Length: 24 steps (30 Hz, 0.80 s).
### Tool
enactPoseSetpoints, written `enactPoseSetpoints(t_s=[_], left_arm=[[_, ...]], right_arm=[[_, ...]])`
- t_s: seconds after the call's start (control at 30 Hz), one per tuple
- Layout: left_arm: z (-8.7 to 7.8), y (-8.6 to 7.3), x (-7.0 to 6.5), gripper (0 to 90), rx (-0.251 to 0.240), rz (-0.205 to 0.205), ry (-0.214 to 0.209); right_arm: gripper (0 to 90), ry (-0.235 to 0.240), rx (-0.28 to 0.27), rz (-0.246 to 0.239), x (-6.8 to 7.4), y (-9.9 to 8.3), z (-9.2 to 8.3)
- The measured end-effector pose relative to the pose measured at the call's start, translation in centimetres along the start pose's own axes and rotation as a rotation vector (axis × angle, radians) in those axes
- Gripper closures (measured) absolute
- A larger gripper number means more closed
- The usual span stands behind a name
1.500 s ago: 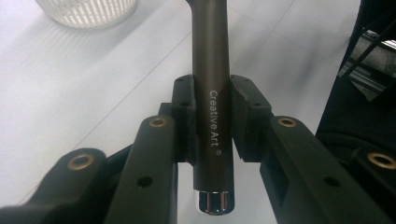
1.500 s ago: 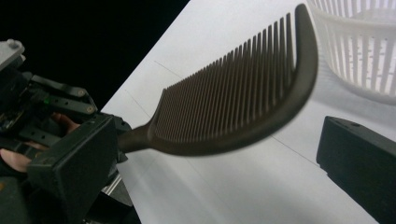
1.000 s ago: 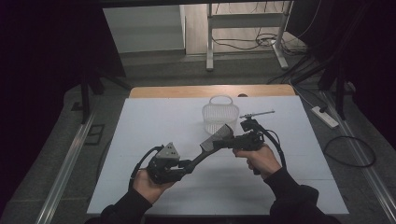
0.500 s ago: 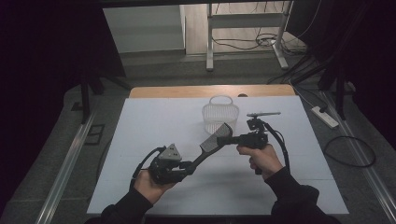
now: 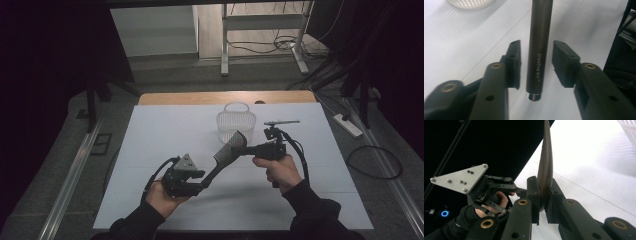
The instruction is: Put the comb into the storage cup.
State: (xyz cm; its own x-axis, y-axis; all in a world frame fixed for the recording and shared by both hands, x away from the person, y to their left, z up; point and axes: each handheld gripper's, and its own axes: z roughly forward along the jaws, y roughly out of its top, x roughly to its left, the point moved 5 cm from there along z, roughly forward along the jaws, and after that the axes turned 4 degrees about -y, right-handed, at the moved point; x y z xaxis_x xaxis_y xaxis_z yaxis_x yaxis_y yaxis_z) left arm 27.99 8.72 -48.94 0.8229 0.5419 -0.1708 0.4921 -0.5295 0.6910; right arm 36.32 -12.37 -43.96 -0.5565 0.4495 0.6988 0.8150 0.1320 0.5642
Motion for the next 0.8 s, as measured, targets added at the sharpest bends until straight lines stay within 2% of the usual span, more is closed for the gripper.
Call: enactPoseSetpoints(t_s=[0.33, 0.6, 0.73, 0.8], left_arm=[[-0.1, 0.0, 0.5, 31.2, -0.032, -0.032, -0.012], [-0.1, -0.1, 1.0, 13.4, -0.032, -0.076, -0.046], [-0.2, -0.2, 1.2, 6.9, -0.017, -0.085, -0.026], [-0.2, -0.3, 1.3, 5.6, -0.02, -0.099, -0.032]], right_arm=[[83.5, -0.003, -0.023, -0.036, 0.3, 0.1, -0.3], [83.5, -0.051, -0.03, -0.071, 0.2, 0.2, -0.7], [83.5, -0.067, -0.042, -0.087, 0.3, 0.3, -1.0], [83.5, -0.079, -0.047, -0.1, 0.3, 0.4, -1.2]])
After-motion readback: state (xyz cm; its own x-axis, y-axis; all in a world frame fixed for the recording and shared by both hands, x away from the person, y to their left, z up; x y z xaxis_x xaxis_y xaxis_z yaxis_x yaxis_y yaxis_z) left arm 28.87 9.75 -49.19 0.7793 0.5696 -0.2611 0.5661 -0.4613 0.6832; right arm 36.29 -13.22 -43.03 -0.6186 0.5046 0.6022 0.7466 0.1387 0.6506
